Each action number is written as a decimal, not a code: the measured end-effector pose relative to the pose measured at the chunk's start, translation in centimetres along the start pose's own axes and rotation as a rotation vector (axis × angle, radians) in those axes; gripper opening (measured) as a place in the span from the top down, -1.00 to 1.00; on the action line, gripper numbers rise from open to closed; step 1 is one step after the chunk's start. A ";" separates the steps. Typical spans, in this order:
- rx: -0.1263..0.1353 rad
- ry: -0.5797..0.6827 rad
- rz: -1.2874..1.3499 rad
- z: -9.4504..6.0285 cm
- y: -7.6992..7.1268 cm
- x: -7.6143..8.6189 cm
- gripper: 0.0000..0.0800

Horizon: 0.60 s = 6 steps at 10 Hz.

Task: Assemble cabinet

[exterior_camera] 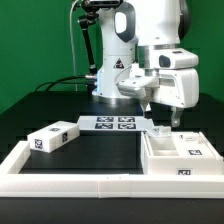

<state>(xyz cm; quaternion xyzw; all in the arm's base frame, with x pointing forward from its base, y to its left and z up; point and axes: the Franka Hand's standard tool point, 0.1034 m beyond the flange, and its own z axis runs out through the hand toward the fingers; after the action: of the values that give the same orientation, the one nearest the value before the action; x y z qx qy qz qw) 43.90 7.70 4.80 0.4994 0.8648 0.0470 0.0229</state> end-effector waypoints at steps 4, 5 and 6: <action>0.002 0.046 0.027 2.7 -1.0 1.5 -0.99; 0.005 0.048 0.033 2.8 -1.1 1.6 -0.99; 0.009 0.051 0.042 3.0 -1.2 1.7 -0.99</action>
Offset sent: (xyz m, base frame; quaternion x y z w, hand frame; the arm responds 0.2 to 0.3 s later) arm -0.0049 0.0090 -0.0229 -0.0161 0.0033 0.0123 0.9998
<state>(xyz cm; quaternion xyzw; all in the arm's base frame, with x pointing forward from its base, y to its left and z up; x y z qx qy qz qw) 42.26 8.73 1.72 0.5162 0.8546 0.0565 -0.0024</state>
